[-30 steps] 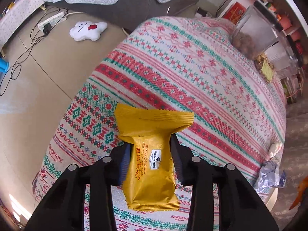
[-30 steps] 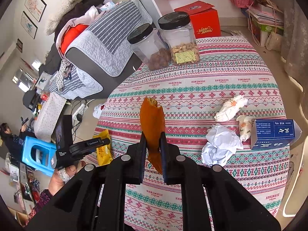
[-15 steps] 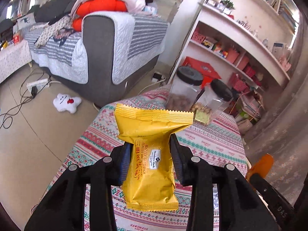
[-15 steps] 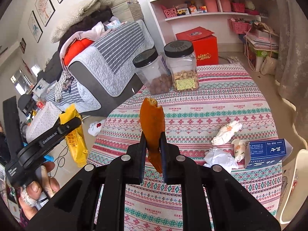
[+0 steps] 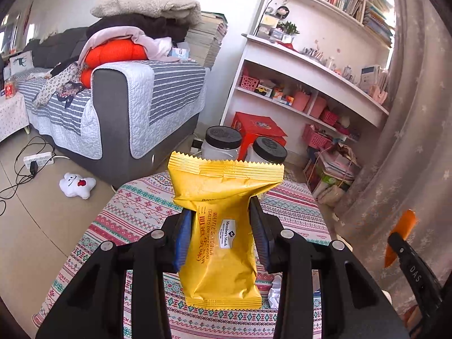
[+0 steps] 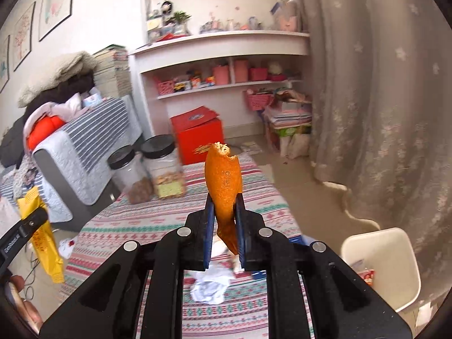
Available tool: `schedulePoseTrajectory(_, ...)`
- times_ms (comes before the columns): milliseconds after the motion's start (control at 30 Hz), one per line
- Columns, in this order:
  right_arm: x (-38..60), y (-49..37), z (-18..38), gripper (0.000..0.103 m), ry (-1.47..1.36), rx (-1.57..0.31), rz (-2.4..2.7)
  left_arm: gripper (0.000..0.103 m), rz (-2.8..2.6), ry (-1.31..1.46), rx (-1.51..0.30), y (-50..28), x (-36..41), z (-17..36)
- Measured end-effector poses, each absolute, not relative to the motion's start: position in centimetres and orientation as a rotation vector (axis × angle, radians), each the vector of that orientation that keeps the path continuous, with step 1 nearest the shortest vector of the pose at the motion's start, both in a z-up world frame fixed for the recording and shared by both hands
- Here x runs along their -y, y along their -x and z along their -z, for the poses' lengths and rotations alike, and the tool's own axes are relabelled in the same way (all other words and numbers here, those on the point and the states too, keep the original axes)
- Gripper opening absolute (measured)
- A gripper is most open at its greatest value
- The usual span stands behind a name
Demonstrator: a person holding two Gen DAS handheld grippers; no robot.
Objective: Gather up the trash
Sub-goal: 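Carry the orange peel over the white bin and open the right gripper, then carry the snack bag over the white bin and open the left gripper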
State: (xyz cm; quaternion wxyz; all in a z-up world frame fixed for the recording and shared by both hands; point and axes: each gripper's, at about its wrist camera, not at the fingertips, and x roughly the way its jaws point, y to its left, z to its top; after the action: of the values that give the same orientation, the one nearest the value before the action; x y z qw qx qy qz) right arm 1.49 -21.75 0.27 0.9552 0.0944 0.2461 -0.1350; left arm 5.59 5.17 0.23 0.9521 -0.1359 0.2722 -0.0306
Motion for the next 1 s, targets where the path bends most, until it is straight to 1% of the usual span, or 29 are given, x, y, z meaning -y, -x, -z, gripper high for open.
schedulePoseTrajectory(133, 27.2, 1.6, 0.0, 0.013, -0.247, -0.457, 0.455, 0.038, 0.094, 0.276, -0.552, -5.1, -3.7, -0.3)
schedulePoseTrajectory(233, 31.2, 3.5, 0.9, 0.014, -0.303, -0.474, 0.588, 0.038, 0.122, 0.268, -0.551, -4.9, -2.1, -0.2)
schedulePoseTrajectory(267, 32.4, 3.9, 1.5, 0.014, -0.315, -0.492, 0.635, 0.038, 0.132, 0.264, -0.552, -4.8, -1.5, -0.2)
schedulePoseTrajectory(333, 35.0, 4.4, 2.8, 0.02, -0.339, -0.549, 0.731, 0.038, 0.152, 0.256, -0.554, -4.6, -0.1, 0.0)
schedulePoseTrajectory(367, 36.1, 4.6, 3.4, 0.039, -0.353, -0.575, 0.779, 0.038, 0.162, 0.251, -0.555, -4.5, 0.6, 0.1)
schedulePoseTrajectory(400, 37.2, 4.8, 3.9, 0.065, -0.367, -0.596, 0.821, 0.039, 0.171, 0.246, -0.557, -4.5, 1.3, 0.2)
schedulePoseTrajectory(433, 38.1, 5.3, 4.2, 0.073, -0.381, -0.598, 0.862, 0.039, 0.181, 0.242, -0.559, -4.4, 2.1, 0.4)
schedulePoseTrajectory(533, 39.7, 6.8, 3.7, 0.089, -0.408, -0.539, 0.918, 0.039, 0.217, 0.224, -0.557, -4.2, 4.6, 0.6)
schedulePoseTrajectory(567, 40.0, 7.5, 3.3, 0.097, -0.406, -0.519, 0.924, 0.039, 0.234, 0.217, -0.557, -4.1, 5.4, 0.6)
schedulePoseTrajectory(833, 42.3, 10.3, 0.0, 0.096, -0.434, -0.394, 0.932, 0.039, 0.412, 0.154, -0.59, -2.6, 13.9, 1.1)
schedulePoseTrajectory(1000, 44.7, 12.3, -1.6, 0.096, -0.463, -0.33, 0.984, 0.039, 0.542, 0.131, -0.621, -1.4, 20.7, 0.7)
